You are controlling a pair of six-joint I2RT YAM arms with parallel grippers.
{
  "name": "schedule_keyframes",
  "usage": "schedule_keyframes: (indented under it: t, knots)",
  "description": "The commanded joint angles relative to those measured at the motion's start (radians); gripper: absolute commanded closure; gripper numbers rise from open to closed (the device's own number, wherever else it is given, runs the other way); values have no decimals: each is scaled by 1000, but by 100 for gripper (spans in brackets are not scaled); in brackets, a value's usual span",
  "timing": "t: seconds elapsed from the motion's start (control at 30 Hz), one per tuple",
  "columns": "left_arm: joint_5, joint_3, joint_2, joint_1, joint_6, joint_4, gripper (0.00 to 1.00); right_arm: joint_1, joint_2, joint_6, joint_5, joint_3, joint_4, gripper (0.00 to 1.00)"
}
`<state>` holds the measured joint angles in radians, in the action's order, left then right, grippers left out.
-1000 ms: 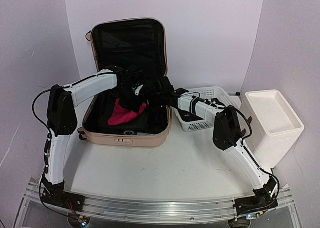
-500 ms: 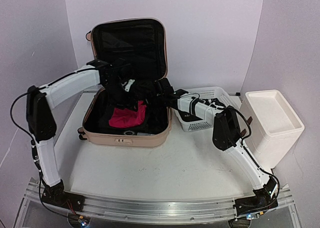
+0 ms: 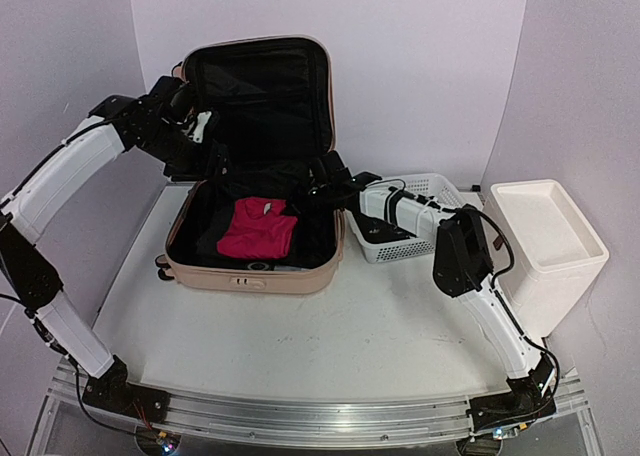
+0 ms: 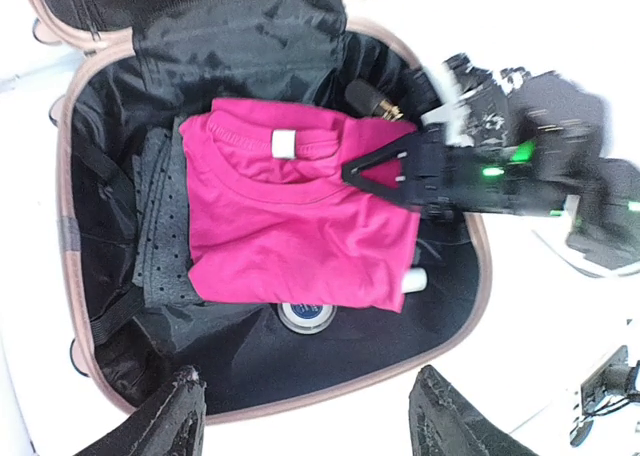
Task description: Open, take out, and arrange the luggage
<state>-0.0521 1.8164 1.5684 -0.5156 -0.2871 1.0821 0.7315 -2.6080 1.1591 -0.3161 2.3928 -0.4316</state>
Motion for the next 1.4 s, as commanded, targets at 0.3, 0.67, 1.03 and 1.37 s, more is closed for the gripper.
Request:
schedule_keyframes:
  t: [0.3,0.67,1.03,1.37]
  knots:
    - [-80,10,55,86,32,-61,30,-26,289,-255,3,-41,-308,100]
    - [-125,47,128,116,22,-85,31,-185,449,-601,-44,-121,-588,100]
    - [-201,78,151,130,-25,-82,32,-341,423,-964,71,-75,-709,100]
    - [-266,120,170,140,-74,-77,33,-425,285,-1030,95,25,-632,100]
